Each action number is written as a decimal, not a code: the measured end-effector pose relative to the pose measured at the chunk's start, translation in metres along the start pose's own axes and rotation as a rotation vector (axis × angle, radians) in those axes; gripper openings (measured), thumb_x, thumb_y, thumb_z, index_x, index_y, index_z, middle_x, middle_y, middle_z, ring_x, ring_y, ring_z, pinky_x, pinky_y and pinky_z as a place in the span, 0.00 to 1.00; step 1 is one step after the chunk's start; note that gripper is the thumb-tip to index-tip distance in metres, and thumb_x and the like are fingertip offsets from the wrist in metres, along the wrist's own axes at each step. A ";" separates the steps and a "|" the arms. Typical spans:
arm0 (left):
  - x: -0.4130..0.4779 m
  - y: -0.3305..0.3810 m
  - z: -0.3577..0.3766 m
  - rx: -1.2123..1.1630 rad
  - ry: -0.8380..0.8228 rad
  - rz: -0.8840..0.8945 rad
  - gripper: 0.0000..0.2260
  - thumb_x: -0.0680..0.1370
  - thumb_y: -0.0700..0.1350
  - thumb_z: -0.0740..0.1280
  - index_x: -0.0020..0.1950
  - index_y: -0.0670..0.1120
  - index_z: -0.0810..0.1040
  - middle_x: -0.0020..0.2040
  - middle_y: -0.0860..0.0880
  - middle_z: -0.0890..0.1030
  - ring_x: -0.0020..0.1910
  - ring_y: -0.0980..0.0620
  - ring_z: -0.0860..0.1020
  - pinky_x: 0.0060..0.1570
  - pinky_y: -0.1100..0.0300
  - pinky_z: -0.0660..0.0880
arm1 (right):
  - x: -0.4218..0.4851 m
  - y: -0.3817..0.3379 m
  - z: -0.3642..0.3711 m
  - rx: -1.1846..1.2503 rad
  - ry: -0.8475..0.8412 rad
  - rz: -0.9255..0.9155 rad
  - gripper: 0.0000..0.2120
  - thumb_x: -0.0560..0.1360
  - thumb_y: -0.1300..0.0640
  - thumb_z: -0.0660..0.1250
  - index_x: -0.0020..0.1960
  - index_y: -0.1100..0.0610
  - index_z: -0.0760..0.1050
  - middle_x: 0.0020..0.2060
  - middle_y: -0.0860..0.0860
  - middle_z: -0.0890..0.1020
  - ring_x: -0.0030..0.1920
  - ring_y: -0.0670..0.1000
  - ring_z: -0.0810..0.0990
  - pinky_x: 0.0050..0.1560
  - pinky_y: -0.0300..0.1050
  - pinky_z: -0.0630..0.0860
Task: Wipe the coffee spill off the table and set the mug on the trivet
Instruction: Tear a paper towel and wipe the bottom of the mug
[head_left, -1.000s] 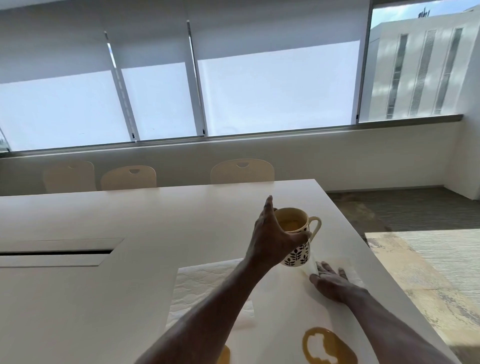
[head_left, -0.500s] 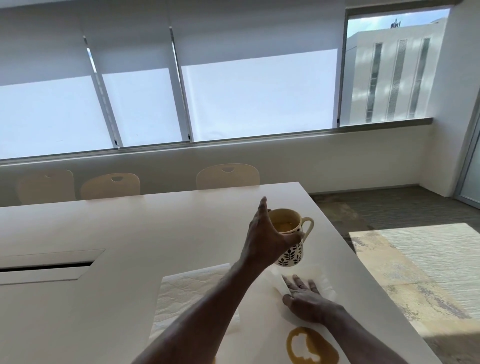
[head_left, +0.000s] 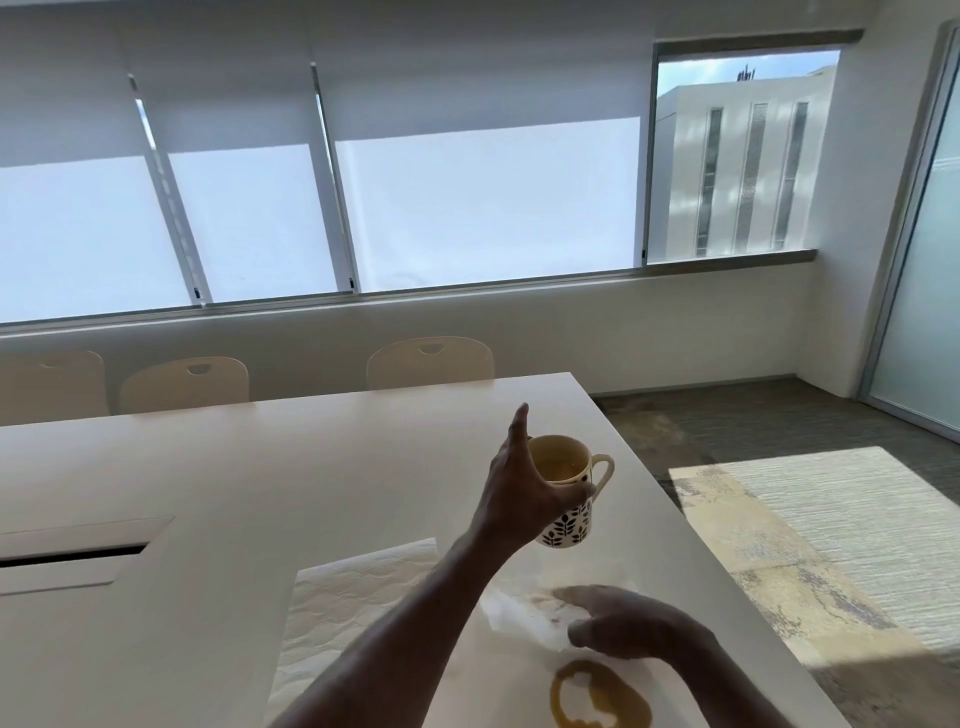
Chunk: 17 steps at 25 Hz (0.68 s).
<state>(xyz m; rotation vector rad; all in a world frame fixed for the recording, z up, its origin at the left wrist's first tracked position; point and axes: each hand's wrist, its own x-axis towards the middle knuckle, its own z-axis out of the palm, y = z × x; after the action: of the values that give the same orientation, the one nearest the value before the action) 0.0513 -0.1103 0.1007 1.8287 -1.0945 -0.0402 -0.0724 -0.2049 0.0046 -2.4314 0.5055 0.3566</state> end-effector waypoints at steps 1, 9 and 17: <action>0.001 -0.004 -0.001 -0.002 -0.004 -0.006 0.54 0.64 0.57 0.80 0.80 0.52 0.49 0.72 0.43 0.71 0.68 0.44 0.71 0.63 0.52 0.71 | -0.004 0.007 -0.014 0.047 0.122 0.008 0.22 0.75 0.56 0.61 0.69 0.59 0.71 0.70 0.56 0.73 0.68 0.56 0.72 0.70 0.52 0.70; 0.011 -0.022 0.020 -0.018 -0.072 0.029 0.56 0.65 0.54 0.80 0.80 0.52 0.45 0.68 0.41 0.74 0.66 0.46 0.74 0.64 0.53 0.73 | 0.005 0.003 -0.082 0.926 0.659 -0.121 0.11 0.80 0.50 0.63 0.57 0.55 0.77 0.49 0.57 0.83 0.48 0.58 0.85 0.43 0.46 0.83; 0.026 -0.054 0.048 -0.009 -0.152 0.014 0.58 0.66 0.53 0.80 0.79 0.54 0.39 0.71 0.40 0.71 0.68 0.44 0.72 0.66 0.46 0.72 | 0.046 0.032 -0.084 1.035 0.646 -0.040 0.09 0.80 0.59 0.64 0.47 0.63 0.79 0.44 0.63 0.84 0.43 0.62 0.86 0.42 0.50 0.83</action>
<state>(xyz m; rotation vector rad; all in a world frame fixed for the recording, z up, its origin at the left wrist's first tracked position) 0.0801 -0.1561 0.0462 1.8335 -1.2102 -0.1787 -0.0345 -0.2934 0.0350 -1.4742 0.6811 -0.6086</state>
